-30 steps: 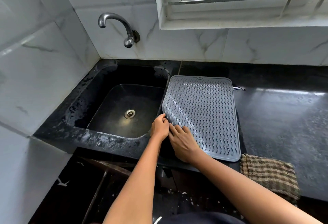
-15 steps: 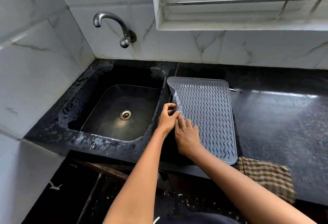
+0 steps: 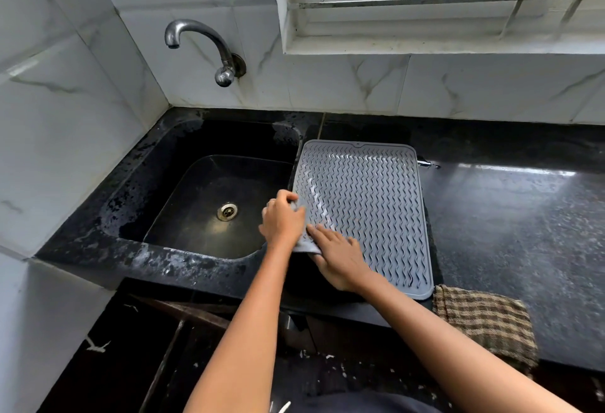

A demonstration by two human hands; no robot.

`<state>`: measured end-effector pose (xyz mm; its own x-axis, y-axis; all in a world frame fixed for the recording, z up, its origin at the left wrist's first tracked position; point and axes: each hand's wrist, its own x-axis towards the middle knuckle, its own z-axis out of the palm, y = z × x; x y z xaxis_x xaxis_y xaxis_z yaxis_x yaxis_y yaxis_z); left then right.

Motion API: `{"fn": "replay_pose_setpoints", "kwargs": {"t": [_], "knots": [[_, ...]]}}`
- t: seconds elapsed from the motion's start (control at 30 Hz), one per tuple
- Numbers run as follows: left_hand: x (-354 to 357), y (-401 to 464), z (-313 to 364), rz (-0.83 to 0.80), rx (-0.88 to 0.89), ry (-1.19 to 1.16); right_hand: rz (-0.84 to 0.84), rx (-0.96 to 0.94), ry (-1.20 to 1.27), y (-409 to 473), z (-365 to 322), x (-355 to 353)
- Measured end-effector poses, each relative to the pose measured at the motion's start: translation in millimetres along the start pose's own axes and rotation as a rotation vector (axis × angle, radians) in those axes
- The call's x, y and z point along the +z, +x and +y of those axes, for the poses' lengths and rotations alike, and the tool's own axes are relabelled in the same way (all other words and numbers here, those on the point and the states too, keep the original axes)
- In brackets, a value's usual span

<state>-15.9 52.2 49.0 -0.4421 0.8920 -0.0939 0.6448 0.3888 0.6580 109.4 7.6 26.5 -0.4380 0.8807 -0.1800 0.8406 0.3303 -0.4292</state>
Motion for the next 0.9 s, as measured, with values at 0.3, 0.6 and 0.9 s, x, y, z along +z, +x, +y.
{"fn": "replay_pose_setpoints", "kwargs": {"t": [0.3,0.6,0.9], "knots": [[-9.2,-24.6,-40.7,-0.104,-0.032,0.485,-0.329,-0.006,-0.219,3.1,-6.1,22.0],[16.8,-49.4,-15.9,0.085,0.093,0.316,-0.247,0.012,0.422,-1.0,17.6,-25.3],[56.1,-98.5,16.6,0.013,0.165,0.250,-0.356,0.073,0.298,-11.9,77.1,-72.2]]}}
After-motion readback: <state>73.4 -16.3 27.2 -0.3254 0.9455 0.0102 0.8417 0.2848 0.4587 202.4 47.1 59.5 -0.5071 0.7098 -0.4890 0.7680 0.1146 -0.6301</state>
